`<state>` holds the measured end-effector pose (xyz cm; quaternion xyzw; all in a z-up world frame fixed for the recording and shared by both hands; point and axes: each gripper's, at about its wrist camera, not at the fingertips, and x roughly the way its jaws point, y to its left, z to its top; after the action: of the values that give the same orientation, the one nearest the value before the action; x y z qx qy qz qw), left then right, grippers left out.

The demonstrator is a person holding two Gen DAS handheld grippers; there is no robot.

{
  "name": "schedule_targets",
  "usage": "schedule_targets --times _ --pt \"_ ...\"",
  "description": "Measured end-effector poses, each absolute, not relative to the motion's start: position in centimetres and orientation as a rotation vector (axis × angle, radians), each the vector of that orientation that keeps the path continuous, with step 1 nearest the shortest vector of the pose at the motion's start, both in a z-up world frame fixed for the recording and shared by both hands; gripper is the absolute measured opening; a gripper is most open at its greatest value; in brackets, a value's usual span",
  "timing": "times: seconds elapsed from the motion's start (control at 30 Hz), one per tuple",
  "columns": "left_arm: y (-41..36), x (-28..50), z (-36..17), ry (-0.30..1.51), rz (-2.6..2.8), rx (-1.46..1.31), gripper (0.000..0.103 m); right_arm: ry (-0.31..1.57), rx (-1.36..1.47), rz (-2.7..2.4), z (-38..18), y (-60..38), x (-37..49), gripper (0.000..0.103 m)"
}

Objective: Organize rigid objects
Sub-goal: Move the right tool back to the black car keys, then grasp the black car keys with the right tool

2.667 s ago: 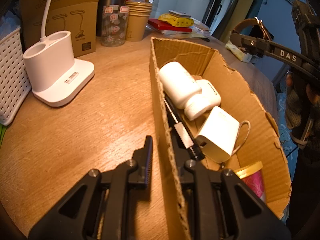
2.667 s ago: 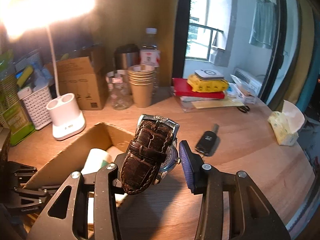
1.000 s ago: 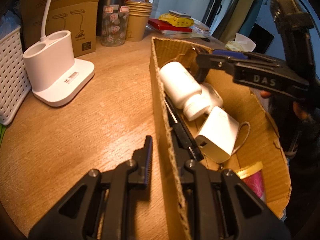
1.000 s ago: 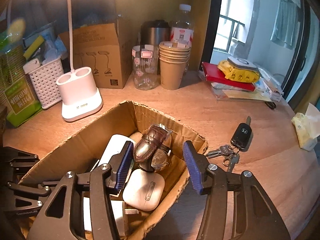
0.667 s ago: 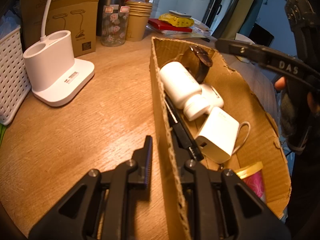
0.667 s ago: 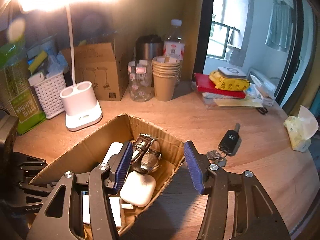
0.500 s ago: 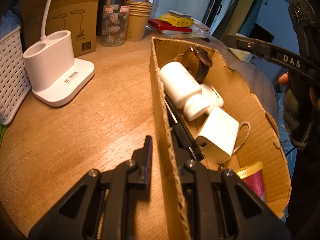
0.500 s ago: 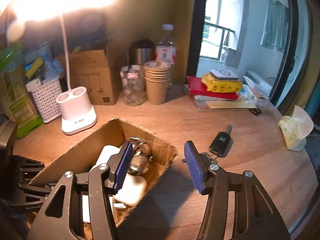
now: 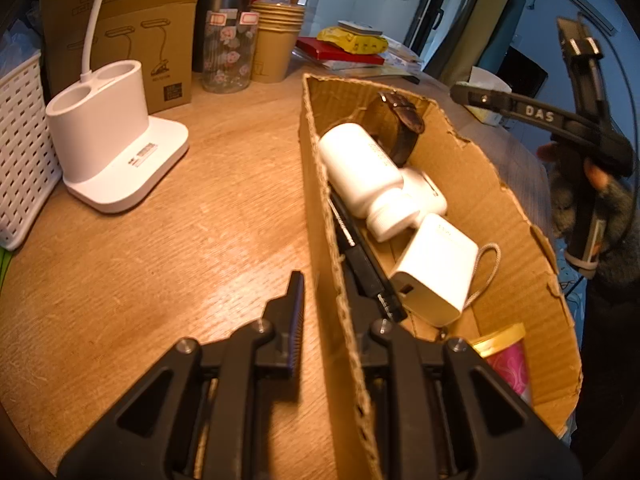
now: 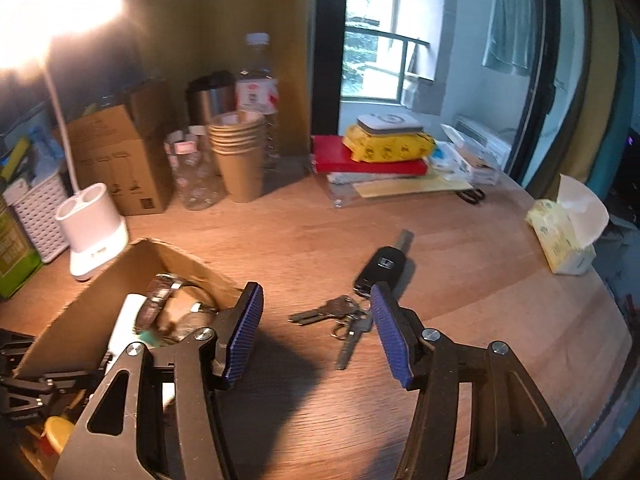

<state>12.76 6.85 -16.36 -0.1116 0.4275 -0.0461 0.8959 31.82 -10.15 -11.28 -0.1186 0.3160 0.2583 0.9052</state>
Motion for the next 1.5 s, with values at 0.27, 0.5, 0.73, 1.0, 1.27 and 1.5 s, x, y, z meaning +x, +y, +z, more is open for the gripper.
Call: schedule_targets --times 0.27,0.5,0.73,1.0,1.27,1.5 --pt "6.9 12.8 -16.4 0.886 -0.096 -0.231 0.019 0.7 -0.242 0.507 -13.7 -10.3 34.0 0.064" --pt "6.9 12.8 -16.4 0.886 -0.096 -0.232 0.019 0.736 -0.247 0.454 -15.3 -10.2 36.7 0.064" --pt "6.8 12.8 -16.4 0.886 -0.096 -0.232 0.019 0.766 -0.236 0.423 -16.6 -10.2 39.0 0.064" --pt "6.9 12.8 -16.4 0.886 -0.096 -0.231 0.019 0.76 -0.242 0.407 -16.9 -9.8 40.5 0.064" --pt "6.9 12.8 -16.4 0.886 -0.096 -0.232 0.019 0.803 -0.251 0.383 -17.4 -9.3 42.0 0.064" --pt "6.9 12.8 -16.4 0.886 -0.096 -0.232 0.019 0.837 -0.237 0.398 -17.8 -9.4 42.6 0.051"
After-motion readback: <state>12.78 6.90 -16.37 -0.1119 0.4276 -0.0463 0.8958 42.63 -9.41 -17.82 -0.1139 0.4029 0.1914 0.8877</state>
